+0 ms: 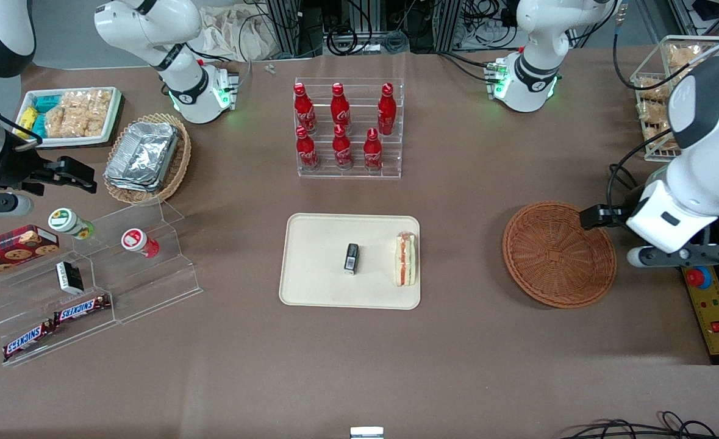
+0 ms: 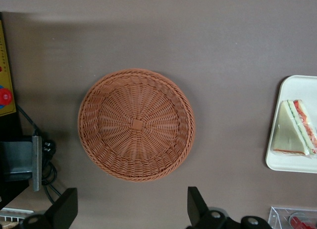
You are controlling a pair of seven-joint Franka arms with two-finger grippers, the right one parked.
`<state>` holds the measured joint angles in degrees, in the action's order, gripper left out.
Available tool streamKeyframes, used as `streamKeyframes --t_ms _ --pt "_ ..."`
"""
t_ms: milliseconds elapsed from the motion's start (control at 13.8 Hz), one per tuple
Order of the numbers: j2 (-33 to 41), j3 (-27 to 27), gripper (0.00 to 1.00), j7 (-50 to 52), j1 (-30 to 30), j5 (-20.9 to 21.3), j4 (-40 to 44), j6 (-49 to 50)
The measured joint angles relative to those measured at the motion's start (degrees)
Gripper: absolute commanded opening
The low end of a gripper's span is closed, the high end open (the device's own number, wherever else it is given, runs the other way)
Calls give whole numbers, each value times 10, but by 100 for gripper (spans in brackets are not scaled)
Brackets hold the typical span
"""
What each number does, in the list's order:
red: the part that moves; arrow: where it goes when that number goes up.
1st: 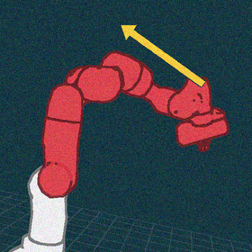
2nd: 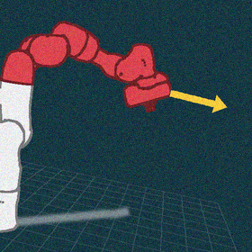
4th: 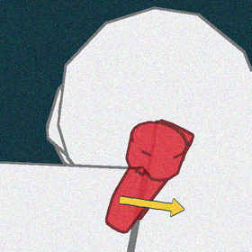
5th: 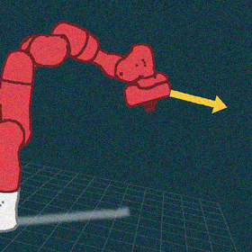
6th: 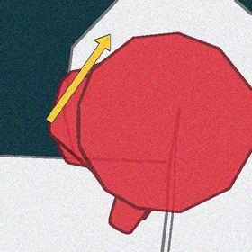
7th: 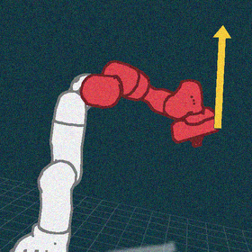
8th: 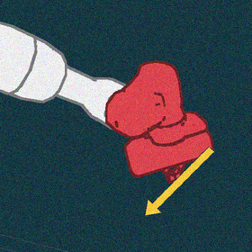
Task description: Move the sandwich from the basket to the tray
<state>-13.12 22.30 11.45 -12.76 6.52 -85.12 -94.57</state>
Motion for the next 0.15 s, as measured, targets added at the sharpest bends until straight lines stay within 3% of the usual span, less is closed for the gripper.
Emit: streamKeyframes --t_ms 145 --pt "1 -2 99 18 -2 0 0 0"
